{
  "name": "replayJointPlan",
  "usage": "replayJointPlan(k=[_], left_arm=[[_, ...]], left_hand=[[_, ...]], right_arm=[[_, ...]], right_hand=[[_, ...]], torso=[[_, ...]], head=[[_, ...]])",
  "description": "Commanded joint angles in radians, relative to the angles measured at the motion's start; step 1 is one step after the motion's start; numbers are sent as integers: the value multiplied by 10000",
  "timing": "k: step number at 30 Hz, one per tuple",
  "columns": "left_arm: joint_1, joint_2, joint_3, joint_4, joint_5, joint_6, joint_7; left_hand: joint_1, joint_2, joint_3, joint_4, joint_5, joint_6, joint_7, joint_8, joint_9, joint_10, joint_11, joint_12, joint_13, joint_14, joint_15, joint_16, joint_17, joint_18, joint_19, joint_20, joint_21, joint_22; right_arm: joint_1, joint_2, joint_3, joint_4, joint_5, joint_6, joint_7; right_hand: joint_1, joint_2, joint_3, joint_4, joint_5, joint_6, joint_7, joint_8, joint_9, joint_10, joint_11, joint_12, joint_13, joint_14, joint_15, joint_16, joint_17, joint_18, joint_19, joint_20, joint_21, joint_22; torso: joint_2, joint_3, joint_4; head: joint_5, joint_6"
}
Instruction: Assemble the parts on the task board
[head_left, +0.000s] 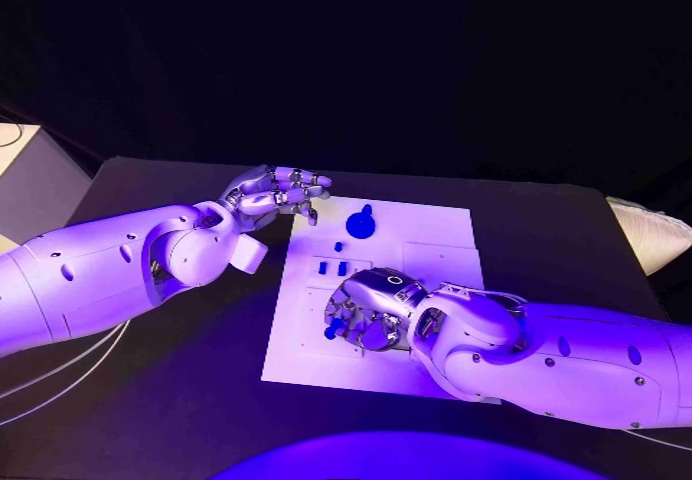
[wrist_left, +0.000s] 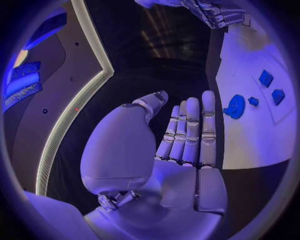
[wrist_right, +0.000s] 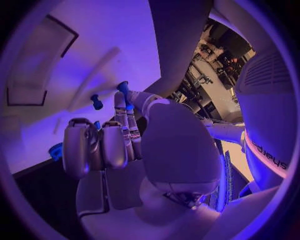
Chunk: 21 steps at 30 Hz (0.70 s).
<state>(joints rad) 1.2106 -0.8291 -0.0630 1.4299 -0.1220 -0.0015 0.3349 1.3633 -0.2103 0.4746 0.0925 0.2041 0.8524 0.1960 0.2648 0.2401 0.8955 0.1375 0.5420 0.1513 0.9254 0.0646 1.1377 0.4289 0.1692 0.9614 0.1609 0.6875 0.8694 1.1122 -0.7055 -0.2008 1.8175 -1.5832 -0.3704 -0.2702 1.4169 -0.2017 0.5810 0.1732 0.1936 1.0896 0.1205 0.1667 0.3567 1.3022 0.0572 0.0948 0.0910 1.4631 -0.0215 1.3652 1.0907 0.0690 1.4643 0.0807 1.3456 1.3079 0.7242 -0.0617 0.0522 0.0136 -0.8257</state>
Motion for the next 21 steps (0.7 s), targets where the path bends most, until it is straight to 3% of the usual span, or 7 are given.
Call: replayJointPlan(k=[1,15,21], left_arm=[[3,5,8,31,36,186,28],[3,-5,8,26,37,222,-4],[3,2,8,24,37,227,-18]], left_hand=[[-35,28,-74,10,-30,-47,33,32,-9,-95,-8,29,-10,-32,49,-56,16,135,46,20,-33,-9],[-38,41,-83,26,-28,-58,39,37,-13,-110,-2,35,-21,-36,55,-60,18,134,47,23,-48,-19],[-38,41,-83,26,-28,-58,39,37,-13,-110,-2,35,-21,-36,55,-60,18,134,47,23,-48,-19]], right_arm=[[-32,13,-5,-7,-251,239,-166],[-60,0,-5,77,-345,-42,-174],[-62,85,-7,-21,-247,377,-6]], right_hand=[[-28,43,-11,-63,-46,81,-5,229,828,-5,-51,-52,-6,155,-57,-23,-7,-143,205,-70,-43,873],[-35,39,-3,-82,-52,78,-6,235,836,-2,-53,-56,-3,162,-57,-6,31,-146,210,-70,-31,885],[-313,-129,9,-109,-277,-137,69,152,842,-159,19,-178,-1,56,-4,-220,-387,-87,95,-32,-314,691]], torso=[[6,-2,5],[-3,3,2],[-3,-4,3]], head=[[6,-10],[0,14],[-19,-7]])
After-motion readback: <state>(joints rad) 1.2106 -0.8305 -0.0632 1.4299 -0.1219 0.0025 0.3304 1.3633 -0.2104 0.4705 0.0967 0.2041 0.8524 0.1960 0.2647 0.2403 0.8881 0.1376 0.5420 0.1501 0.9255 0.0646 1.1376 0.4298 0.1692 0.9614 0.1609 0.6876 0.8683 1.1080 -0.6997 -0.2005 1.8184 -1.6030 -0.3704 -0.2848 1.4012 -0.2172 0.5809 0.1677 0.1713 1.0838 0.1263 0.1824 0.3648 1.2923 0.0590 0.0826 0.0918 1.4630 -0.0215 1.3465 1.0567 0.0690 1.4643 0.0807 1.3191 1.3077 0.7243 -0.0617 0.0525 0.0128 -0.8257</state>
